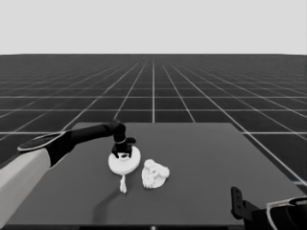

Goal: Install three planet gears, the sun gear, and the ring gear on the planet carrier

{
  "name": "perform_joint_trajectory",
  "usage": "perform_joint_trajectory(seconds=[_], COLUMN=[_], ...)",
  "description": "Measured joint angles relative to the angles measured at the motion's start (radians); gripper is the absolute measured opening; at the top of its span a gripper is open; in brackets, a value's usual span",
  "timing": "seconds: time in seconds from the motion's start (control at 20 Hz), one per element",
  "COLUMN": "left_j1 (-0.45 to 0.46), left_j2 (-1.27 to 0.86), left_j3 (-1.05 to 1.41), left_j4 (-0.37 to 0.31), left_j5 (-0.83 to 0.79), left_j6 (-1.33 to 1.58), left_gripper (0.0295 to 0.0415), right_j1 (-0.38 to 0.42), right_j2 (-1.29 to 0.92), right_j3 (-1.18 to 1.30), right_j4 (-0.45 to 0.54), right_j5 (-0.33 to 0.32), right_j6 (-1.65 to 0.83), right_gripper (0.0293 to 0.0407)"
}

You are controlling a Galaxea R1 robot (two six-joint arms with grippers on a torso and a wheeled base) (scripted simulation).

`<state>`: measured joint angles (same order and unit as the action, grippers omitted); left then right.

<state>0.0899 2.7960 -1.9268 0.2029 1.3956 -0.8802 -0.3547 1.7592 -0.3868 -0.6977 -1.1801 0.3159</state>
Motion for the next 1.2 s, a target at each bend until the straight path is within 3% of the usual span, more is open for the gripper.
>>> perform_joint_trajectory(seconds=[0.05, 0.45, 0.55, 0.6, 0.7, 0.95, 1.05, 1.2], left_j1=[0.000, 0.000, -0.201, -0.273, -0.333, -0.356, -0.341, -0.333], left_j2=[0.000, 0.001, -0.083, -0.078, -0.064, -0.053, 0.085, 0.228], left_j3=[-0.001, -0.002, 0.206, 0.194, 0.159, 0.132, 0.333, 0.307], left_j4=[0.000, 0.000, -0.167, -0.216, -0.259, -0.279, -0.278, -0.271], left_j5=[0.000, -0.001, 0.158, 0.185, 0.210, 0.224, 0.192, 0.184], left_j6=[0.000, 0.001, -0.100, -0.094, -0.076, -0.062, -0.418, -0.513], left_gripper=[0.0345, 0.0345, 0.0346, 0.0346, 0.0346, 0.0346, 0.0347, 0.0347], right_j1=[0.000, 0.000, 0.000, 0.000, 0.000, 0.000, 0.000, 0.000], right_j2=[0.000, 0.000, 0.000, 0.000, 0.000, 0.000, 0.000, 0.000], right_j3=[0.000, 0.000, 0.000, 0.000, 0.000, 0.000, 0.000, 0.000], right_j4=[0.000, 0.000, 0.000, 0.000, 0.000, 0.000, 0.000, 0.000], right_j5=[0.000, 0.000, 0.000, 0.000, 0.000, 0.000, 0.000, 0.000], right_j6=[0.000, 0.000, 0.000, 0.000, 0.000, 0.000, 0.000, 0.000], right_gripper=[0.0385, 0.0385, 0.0385, 0.0385, 0.0385, 0.0385, 0.0385, 0.0385])
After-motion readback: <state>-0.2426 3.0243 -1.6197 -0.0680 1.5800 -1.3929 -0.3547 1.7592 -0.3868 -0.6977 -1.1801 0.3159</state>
